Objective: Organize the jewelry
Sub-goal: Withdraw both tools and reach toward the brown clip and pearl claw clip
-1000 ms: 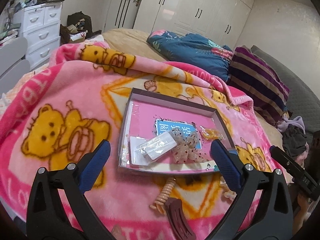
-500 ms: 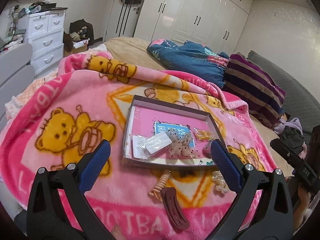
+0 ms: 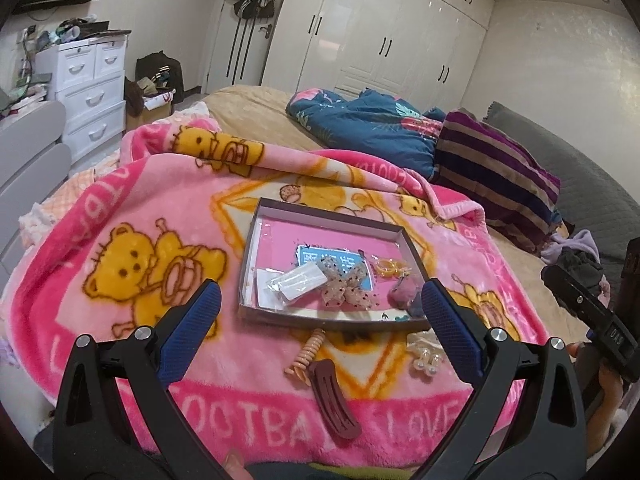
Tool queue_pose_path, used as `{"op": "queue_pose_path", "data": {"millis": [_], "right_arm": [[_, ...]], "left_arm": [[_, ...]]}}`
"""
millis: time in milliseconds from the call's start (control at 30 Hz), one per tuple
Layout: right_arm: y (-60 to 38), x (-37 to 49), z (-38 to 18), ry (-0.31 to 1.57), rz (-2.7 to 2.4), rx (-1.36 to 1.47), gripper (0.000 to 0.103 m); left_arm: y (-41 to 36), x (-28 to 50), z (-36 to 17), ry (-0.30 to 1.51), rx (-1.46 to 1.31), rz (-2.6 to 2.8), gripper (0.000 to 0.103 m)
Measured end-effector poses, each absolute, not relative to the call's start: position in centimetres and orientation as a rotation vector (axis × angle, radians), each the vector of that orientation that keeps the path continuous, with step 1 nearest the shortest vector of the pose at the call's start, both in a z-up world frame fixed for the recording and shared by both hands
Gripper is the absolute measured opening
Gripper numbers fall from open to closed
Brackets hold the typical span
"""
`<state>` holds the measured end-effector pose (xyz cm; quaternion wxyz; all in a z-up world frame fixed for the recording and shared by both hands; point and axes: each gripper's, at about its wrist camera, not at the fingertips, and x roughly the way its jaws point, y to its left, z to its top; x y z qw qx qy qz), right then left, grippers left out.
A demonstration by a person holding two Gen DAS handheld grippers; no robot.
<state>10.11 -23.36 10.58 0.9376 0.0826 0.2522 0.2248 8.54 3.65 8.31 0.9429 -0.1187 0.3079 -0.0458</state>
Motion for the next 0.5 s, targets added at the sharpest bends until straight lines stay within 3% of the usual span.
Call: {"op": "queue_pose_path", "data": {"millis": [500], "right_arm": [[-24.6, 8.2, 9.7, 0.524, 0.427, 0.139, 0.098]], "left_arm": [[1.5, 6.9, 6.8, 0.669, -0.204, -0.109, 0.094]]}}
